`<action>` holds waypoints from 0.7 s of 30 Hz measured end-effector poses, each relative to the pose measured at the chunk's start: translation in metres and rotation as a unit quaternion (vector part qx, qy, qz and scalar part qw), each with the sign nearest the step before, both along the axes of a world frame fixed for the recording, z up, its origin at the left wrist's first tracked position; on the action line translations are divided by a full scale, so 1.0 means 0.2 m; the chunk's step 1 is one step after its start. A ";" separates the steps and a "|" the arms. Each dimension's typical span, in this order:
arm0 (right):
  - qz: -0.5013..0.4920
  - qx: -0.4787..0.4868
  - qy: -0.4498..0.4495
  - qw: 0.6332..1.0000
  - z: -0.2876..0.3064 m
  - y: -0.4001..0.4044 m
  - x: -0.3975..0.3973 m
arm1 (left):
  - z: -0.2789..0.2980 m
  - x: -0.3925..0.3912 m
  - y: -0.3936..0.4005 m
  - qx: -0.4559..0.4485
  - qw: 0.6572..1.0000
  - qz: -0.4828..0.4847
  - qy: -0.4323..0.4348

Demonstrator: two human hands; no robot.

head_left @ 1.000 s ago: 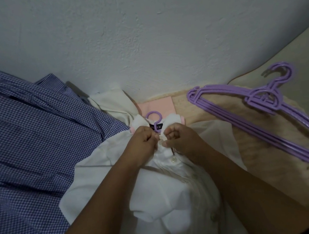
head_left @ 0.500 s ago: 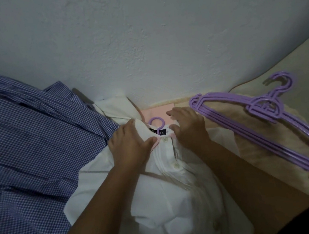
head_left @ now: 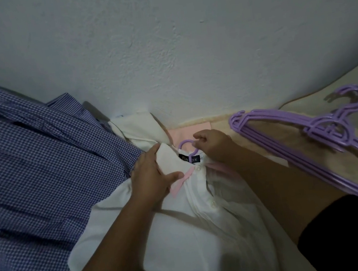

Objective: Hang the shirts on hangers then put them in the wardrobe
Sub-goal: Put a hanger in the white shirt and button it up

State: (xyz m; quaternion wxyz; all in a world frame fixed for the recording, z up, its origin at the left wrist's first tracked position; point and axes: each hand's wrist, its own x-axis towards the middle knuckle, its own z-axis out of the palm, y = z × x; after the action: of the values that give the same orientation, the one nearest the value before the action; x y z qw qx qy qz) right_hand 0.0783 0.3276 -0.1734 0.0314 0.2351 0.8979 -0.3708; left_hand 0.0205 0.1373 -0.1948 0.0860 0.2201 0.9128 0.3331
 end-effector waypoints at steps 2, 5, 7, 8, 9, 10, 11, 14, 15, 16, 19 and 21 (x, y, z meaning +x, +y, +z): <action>0.019 0.027 -0.028 0.999 -0.01 0.02 -0.05 | -0.03 -0.01 0.00 -0.002 1.000 0.001 0.005; 0.018 0.046 -0.031 0.998 0.01 0.03 -0.10 | -0.05 -0.02 0.01 -0.007 1.000 0.002 0.016; 0.016 0.016 -0.030 0.999 0.03 0.03 -0.11 | -0.05 -0.02 0.02 -0.006 1.000 0.000 0.018; 0.024 0.008 -0.041 0.999 0.05 0.04 -0.11 | -0.05 -0.02 0.02 -0.005 1.000 -0.001 0.017; 0.039 0.001 -0.053 0.998 0.07 0.04 -0.11 | -0.05 -0.02 0.02 -0.006 1.000 -0.001 0.016; 0.062 -0.003 -0.080 0.995 0.09 0.04 -0.11 | -0.05 -0.02 0.02 -0.009 1.000 -0.002 0.016; 0.086 0.006 -0.102 0.991 0.10 0.04 -0.11 | -0.04 -0.02 0.02 -0.013 1.000 -0.002 0.015; 0.131 0.040 -0.130 0.982 0.12 0.03 -0.12 | -0.03 -0.02 0.01 -0.014 1.000 -0.005 0.007; 0.125 0.039 -0.123 0.984 0.12 0.03 -0.12 | -0.02 -0.02 0.01 -0.010 1.000 -0.008 0.003; 0.121 0.037 -0.116 0.985 0.11 0.03 -0.11 | -0.02 -0.01 0.01 -0.005 1.000 -0.012 0.001; 0.116 0.046 -0.090 0.988 0.10 0.03 -0.07 | 0.01 0.00 0.00 0.015 1.000 -0.023 -0.008; 0.127 0.077 -0.057 0.987 0.13 0.02 -0.03 | 0.03 0.03 -0.01 0.037 0.999 -0.029 -0.022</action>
State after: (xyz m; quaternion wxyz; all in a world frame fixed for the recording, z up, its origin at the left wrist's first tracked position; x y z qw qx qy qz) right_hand 0.0722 0.3309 -0.1480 0.1115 0.1416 0.9431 -0.2794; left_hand 0.0261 0.1348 -0.1880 0.1078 0.2421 0.8908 0.3691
